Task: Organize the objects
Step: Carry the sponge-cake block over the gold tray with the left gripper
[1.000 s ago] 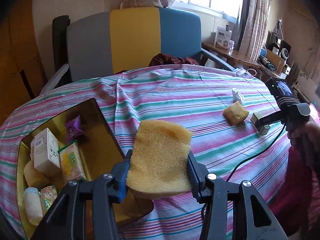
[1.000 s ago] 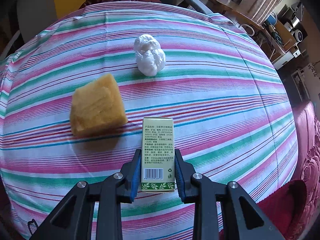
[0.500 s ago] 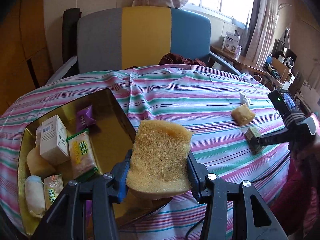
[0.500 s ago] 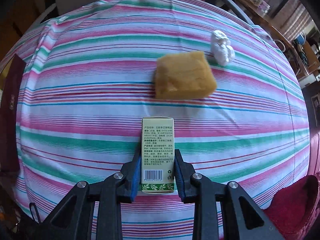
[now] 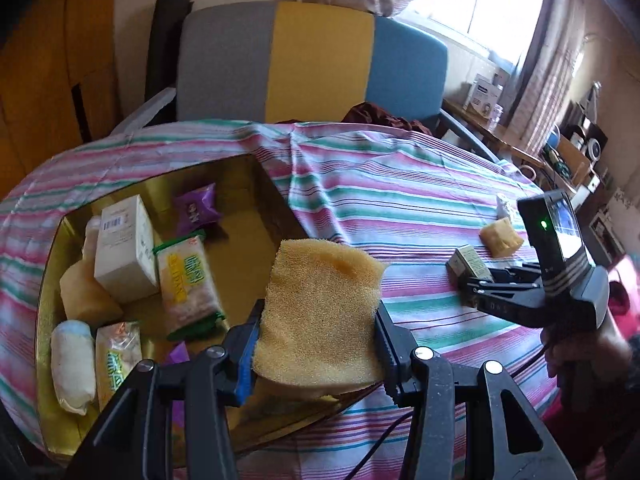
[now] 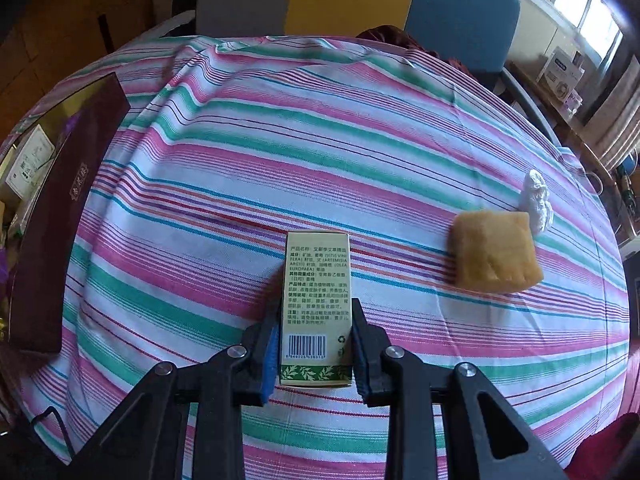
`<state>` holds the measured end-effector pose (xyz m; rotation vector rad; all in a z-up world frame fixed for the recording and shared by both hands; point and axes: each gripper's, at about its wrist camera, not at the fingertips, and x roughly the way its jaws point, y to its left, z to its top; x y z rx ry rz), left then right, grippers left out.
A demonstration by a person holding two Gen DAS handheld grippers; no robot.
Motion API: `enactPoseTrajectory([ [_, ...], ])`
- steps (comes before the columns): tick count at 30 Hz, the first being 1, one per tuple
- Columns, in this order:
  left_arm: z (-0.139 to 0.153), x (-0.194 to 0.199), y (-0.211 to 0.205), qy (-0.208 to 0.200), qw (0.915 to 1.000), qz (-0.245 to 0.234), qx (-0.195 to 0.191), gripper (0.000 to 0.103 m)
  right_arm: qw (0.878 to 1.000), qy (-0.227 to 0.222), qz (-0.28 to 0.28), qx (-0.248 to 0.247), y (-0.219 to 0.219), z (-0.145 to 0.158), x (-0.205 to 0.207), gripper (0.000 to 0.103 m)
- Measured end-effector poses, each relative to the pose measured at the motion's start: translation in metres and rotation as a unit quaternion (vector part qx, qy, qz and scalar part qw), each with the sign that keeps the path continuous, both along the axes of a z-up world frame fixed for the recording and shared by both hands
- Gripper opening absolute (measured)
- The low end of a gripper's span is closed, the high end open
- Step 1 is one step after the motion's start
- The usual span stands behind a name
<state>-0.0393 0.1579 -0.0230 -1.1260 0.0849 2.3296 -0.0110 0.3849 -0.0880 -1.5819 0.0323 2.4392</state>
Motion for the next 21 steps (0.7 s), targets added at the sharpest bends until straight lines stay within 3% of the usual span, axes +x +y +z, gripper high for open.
enactPoseTrajectory([
  [12,0.001,-0.036,-0.094,-0.051,0.9891,0.128,0.054,0.050,1.000,-0.004,0.008,0.014,0.005,-0.005,-0.005,0.029],
  [21,-0.003,-0.059,-0.069,-0.080,0.9880,0.115,0.066,0.050,1.000,-0.006,0.009,0.012,0.003,-0.004,-0.004,0.029],
])
